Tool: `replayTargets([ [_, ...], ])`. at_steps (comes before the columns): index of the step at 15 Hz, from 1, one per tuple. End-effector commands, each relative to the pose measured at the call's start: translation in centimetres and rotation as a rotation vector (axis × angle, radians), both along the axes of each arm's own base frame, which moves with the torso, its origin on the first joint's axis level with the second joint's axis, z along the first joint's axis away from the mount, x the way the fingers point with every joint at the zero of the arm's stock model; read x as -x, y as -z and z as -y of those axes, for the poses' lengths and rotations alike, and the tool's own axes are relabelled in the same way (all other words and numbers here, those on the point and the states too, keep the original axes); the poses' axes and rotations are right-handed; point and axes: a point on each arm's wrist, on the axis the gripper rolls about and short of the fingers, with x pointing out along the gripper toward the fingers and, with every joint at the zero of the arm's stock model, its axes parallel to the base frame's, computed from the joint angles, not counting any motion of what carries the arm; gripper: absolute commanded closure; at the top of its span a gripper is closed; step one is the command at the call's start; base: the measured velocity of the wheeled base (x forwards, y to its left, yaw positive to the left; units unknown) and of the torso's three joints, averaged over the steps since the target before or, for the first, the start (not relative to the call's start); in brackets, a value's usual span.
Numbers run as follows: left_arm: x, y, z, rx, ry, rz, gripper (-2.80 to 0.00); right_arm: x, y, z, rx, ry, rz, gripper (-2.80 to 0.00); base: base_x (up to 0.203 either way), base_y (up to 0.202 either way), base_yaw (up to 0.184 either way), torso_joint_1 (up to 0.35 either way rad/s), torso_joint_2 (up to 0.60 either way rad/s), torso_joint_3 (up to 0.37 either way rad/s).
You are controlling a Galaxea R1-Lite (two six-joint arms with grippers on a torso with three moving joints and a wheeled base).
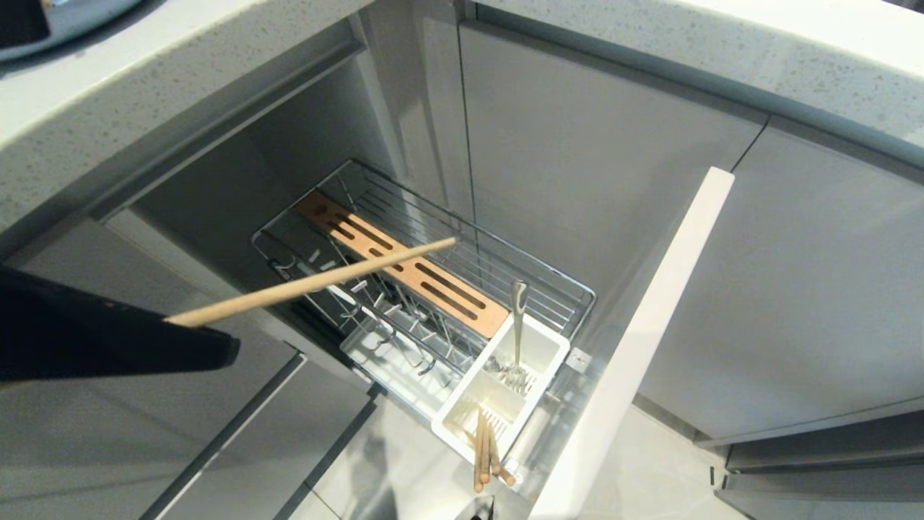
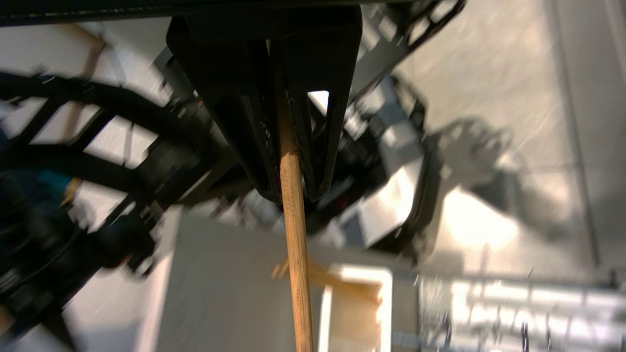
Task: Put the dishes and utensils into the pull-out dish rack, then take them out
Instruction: Pick up the chopsticks and place it in the cupboard
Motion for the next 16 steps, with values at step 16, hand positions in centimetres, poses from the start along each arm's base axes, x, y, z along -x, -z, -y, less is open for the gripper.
replayTargets([
  [16,-1.7,6.5,9.0,-0.565,0.051,-0.154,0.00,0.0,0.0,0.0,0.000,0.000,-0.001,0.00,0.000,0.000,0.000,0.000,0.00,0.000],
])
